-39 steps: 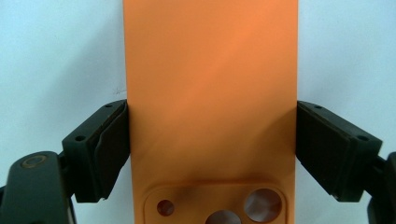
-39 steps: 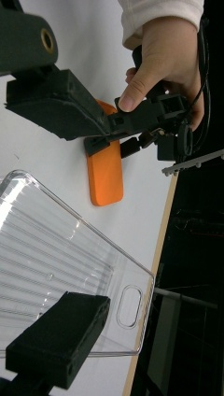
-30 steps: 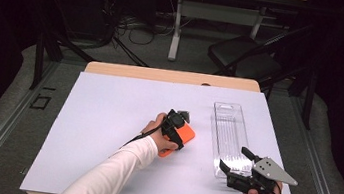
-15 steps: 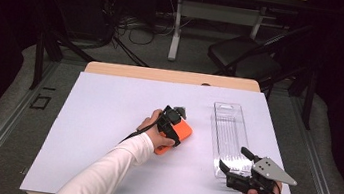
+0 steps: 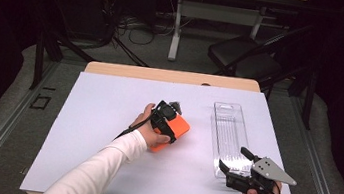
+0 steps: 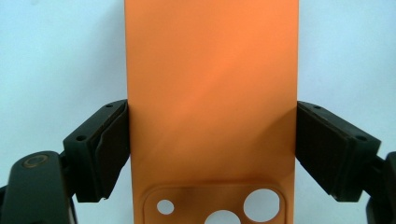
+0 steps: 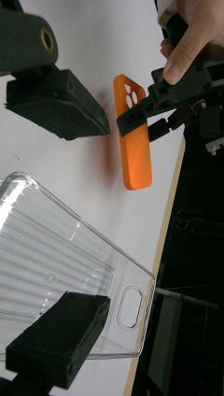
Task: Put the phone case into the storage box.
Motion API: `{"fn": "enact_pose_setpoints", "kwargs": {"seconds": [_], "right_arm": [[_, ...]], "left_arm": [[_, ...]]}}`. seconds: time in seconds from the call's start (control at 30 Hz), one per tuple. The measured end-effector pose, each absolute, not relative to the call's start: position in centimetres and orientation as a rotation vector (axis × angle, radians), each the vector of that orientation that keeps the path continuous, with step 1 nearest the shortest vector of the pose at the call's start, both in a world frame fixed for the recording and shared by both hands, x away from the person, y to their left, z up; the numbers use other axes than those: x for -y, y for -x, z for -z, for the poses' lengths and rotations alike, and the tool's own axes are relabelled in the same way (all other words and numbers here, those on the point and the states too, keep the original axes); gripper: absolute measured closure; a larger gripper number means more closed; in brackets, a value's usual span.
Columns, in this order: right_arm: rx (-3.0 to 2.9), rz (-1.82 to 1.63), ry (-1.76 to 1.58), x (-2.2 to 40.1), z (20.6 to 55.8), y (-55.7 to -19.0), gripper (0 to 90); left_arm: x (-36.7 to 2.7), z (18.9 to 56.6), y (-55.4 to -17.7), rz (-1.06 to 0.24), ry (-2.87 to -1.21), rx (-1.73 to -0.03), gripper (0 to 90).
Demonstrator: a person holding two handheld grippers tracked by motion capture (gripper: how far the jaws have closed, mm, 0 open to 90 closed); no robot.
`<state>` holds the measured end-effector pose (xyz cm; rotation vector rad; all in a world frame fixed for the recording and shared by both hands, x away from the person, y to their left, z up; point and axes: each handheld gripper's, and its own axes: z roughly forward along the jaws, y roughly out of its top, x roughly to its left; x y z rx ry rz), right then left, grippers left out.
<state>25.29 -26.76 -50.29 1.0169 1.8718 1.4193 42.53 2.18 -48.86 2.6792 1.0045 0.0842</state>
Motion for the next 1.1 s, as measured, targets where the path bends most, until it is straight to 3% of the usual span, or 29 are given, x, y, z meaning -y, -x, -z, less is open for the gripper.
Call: {"fn": "enact_pose_setpoints", "kwargs": {"seconds": [1.1], "right_arm": [[-1.898,-1.402,-1.008,26.4,50.4,-25.4,14.0]], "left_arm": [[-2.7,43.6,-37.2,-0.027,-2.770,-0.724,15.9]]}}
